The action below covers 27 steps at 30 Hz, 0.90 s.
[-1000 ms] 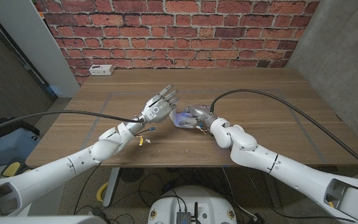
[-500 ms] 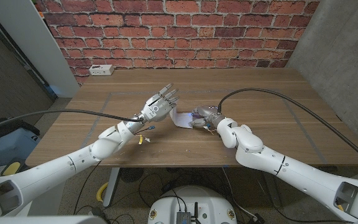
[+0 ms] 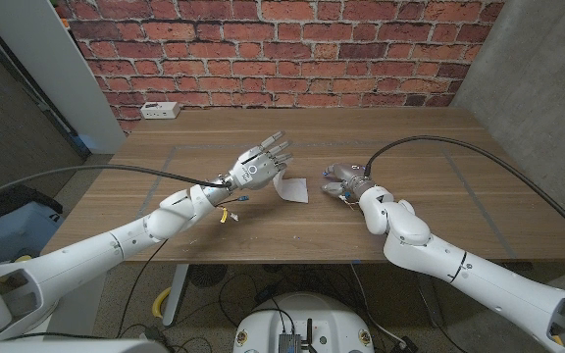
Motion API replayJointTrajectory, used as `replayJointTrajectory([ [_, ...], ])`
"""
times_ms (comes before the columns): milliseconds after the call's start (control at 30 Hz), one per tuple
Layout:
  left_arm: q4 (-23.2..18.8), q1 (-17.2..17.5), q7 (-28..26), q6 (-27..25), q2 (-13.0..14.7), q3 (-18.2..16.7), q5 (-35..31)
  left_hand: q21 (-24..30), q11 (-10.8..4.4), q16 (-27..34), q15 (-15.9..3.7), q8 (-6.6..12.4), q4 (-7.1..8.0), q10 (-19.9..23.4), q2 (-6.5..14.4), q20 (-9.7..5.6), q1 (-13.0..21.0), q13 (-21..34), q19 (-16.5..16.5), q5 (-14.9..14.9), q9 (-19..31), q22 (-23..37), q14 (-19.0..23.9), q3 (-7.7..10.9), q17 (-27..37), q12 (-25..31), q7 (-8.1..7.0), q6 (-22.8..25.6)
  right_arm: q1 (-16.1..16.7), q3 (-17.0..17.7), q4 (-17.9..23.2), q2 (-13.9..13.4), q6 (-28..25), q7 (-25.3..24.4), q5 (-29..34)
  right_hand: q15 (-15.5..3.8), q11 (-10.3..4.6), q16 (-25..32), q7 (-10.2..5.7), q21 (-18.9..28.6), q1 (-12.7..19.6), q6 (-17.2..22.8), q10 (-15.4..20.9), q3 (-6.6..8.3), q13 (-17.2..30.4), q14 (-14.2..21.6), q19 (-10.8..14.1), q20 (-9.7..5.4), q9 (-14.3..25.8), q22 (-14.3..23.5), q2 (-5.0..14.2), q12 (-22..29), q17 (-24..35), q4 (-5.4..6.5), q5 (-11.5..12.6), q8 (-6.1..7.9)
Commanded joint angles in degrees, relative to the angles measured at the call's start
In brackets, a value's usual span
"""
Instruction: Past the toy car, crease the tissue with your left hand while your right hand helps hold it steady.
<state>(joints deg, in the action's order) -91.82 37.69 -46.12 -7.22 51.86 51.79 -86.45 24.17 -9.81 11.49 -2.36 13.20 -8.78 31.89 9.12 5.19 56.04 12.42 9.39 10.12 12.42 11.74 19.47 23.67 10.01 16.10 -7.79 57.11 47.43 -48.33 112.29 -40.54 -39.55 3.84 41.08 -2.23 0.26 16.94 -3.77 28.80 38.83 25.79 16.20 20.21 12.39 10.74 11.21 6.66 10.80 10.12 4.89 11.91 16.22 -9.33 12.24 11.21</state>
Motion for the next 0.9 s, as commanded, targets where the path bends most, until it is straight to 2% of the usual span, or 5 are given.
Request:
replayJointTrajectory([
  [33,1.23,-4.94,-0.51,6.12,-1.03,2.98,-2.44,0.41,0.0,-0.05,-7.68,0.1,-0.02,0.63,-0.13,-0.22,0.07,0.12,0.16,0.1,0.06,0.07,0.29,-0.16,0.12,0.17,-0.32,0.41,4.24,3.25,0.67,0.15,-5.71,-10.18,0.14,-1.35,-0.32,0.38,0.1,0.16,0.93,0.96,1.11,1.88,0.18,1.16,1.37,-0.69,0.08,0.18,2.52,0.62,0.3,0.37,-0.46,0.27],
  [167,1.77,-6.71,-0.87,8.36,-1.37,4.18,-3.4,0.43,-0.06,-0.04,-7.71,0.05,0.05,0.7,-0.13,-0.24,-0.03,0.13,0.14,0.04,0.05,0.06,0.38,-0.23,0.13,0.13,-0.35,0.47,5.0,3.61,0.66,0.13,-6.57,-12.75,0.06,-1.75,-0.43,0.61,-0.1,0.21,0.95,1.39,1.54,2.52,0.17,1.79,1.91,-1.06,0.07,0.19,3.54,0.76,0.43,0.73,-0.7,0.35],
  [567,3.76,-12.75,-4.86,15.41,-2.94,8.77,-6.87,0.57,-0.34,-0.05,-7.93,-0.14,-0.03,1.41,-0.21,-0.35,0.02,0.14,0.3,-0.14,0.02,0.04,0.68,-0.3,0.1,0.18,-0.63,0.66,7.41,5.4,1.28,-0.31,-7.17,-18.74,-2.34,-1.95,-0.52,0.63,-0.22,0.22,0.73,1.76,1.75,2.97,0.14,1.98,2.38,-1.41,0.05,0.19,4.03,0.8,0.54,1.04,-0.97,0.38],
  [900,6.42,-16.56,-8.78,19.86,-4.36,12.97,-8.81,0.73,-0.44,-0.02,-8.03,-0.37,0.07,1.83,-0.37,-0.16,-0.16,0.15,0.54,-0.3,-0.09,0.02,0.93,-0.55,0.16,0.13,-0.94,0.77,7.52,5.21,1.93,-1.07,-7.17,-19.96,-3.6,-1.92,-0.52,0.56,-0.24,0.12,0.6,1.75,1.77,3.22,0.13,2.04,2.45,-1.4,0.03,0.2,4.04,0.77,0.55,1.11,-1.14,0.3],
])
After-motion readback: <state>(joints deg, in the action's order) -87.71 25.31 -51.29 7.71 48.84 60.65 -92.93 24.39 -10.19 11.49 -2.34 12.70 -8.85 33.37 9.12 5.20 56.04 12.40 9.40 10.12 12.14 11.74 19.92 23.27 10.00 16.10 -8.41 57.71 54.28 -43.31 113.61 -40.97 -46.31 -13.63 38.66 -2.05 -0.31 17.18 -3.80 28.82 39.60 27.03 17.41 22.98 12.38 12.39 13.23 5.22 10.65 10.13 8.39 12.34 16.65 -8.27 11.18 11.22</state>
